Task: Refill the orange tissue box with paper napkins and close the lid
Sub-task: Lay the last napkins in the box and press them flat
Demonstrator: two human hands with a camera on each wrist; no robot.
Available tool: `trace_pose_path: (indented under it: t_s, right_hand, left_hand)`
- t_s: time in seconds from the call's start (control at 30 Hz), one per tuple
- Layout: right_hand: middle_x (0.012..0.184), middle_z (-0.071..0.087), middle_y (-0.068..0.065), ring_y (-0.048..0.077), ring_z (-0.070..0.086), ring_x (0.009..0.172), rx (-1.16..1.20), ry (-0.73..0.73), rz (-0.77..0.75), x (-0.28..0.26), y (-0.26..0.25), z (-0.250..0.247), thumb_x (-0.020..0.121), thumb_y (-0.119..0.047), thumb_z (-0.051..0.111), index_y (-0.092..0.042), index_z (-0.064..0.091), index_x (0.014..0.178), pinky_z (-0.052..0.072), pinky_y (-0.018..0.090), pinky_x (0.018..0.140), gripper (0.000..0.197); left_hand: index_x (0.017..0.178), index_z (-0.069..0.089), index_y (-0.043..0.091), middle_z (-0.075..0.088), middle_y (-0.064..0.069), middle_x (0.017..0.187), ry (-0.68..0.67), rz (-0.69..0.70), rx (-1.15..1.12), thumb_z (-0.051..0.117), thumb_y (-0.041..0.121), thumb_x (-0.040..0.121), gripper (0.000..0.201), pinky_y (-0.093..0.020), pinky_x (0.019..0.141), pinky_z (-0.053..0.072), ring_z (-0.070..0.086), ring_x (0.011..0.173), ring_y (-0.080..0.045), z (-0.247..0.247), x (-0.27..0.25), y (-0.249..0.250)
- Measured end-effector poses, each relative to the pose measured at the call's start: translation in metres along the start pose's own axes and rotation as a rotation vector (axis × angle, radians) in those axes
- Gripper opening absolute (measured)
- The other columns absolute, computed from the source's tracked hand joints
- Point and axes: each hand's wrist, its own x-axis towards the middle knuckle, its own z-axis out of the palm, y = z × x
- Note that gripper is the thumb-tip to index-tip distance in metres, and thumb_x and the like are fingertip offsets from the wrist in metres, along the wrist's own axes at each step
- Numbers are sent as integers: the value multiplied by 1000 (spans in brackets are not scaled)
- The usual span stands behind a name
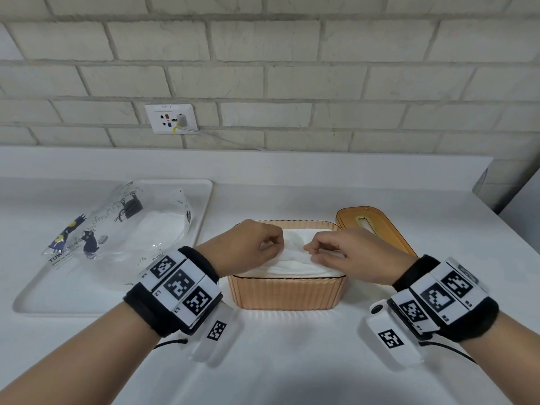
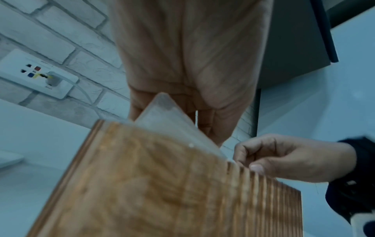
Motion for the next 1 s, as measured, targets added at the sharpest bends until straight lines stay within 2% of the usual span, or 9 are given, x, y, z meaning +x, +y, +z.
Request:
trace_pose_path:
  t_s: [0.07, 0.17, 0.3, 0.47, 0.6, 0.67, 0.8, 0.93, 1.0]
  right_hand:
    - [117, 65, -12, 11, 59, 102, -31, -16, 4, -1, 1, 0, 88, -36, 59, -23, 62, 105, 45, 32, 89, 21]
    - [104, 69, -2, 17, 61, 93, -22, -10, 5, 1, 3, -2, 89, -29, 58, -22, 63, 100, 48, 36, 83, 14]
    - [83, 63, -8, 2, 53, 71, -12, 71, 4, 7, 3, -9, 92, -22, 55, -15, 63, 96, 38, 14, 63, 12]
    - [86, 56, -13, -7, 46, 68, -33, 136, 38, 14, 2, -10, 92, -19, 55, -12, 65, 108, 36, 4, 64, 20]
    - [96, 66, -2, 9, 52, 81, -63, 177, 93, 20, -2, -11, 93, -19, 54, -11, 65, 108, 32, 14, 59, 20]
    - [99, 68, 2, 13, 53, 81, -76, 186, 127, 22, -3, -11, 92, -22, 55, -12, 65, 106, 33, 22, 60, 20]
    - [87, 61, -4, 13, 52, 76, -36, 122, 171, 24, -8, -13, 87, -32, 62, -15, 64, 101, 36, 20, 58, 22]
    - [83, 62, 7, 23, 56, 79, -66, 116, 205, 28, -8, -14, 88, -28, 59, -4, 63, 91, 39, 29, 61, 24]
    - [80, 61, 10, 23, 56, 75, -38, 97, 217, 29, -7, -14, 91, -30, 56, 2, 64, 93, 39, 32, 62, 33]
  left_hand:
    - [93, 63, 7, 70, -7, 98, 40, 9, 34, 49, 18, 96, 18, -40, 85, 48, 63, 93, -23, 4, -1, 0]
    - [94, 60, 7, 68, -6, 96, 82, 31, 34, 50, 19, 96, 15, -40, 84, 47, 61, 92, -23, 4, -4, 2]
    - [109, 62, 10, 65, -1, 107, -9, 14, 125, 59, 25, 92, 23, -32, 90, 42, 57, 100, -18, -2, -7, 6]
    - [108, 66, -1, 68, -11, 105, 28, -35, 126, 51, 14, 96, 25, -33, 87, 44, 61, 97, -26, -8, 1, 3]
    - [93, 63, -5, 59, -17, 83, -55, -123, 78, 50, 13, 95, 23, -20, 64, 36, 50, 78, -23, -20, 14, 5]
    - [97, 64, -2, 59, -16, 88, -98, -151, 69, 52, 16, 95, 22, -23, 68, 35, 49, 82, -19, -26, 20, 4]
    - [106, 64, 1, 61, -8, 95, -131, -175, 57, 54, 19, 94, 23, -28, 78, 40, 52, 88, -19, -29, 23, 2]
    - [83, 56, 8, 46, 3, 68, -115, -201, 49, 58, 19, 92, 14, -23, 61, 34, 42, 64, -12, -29, 19, -1]
    - [82, 57, 7, 40, 4, 64, -116, -223, 49, 58, 20, 92, 16, -21, 55, 28, 36, 58, -9, -29, 18, -3]
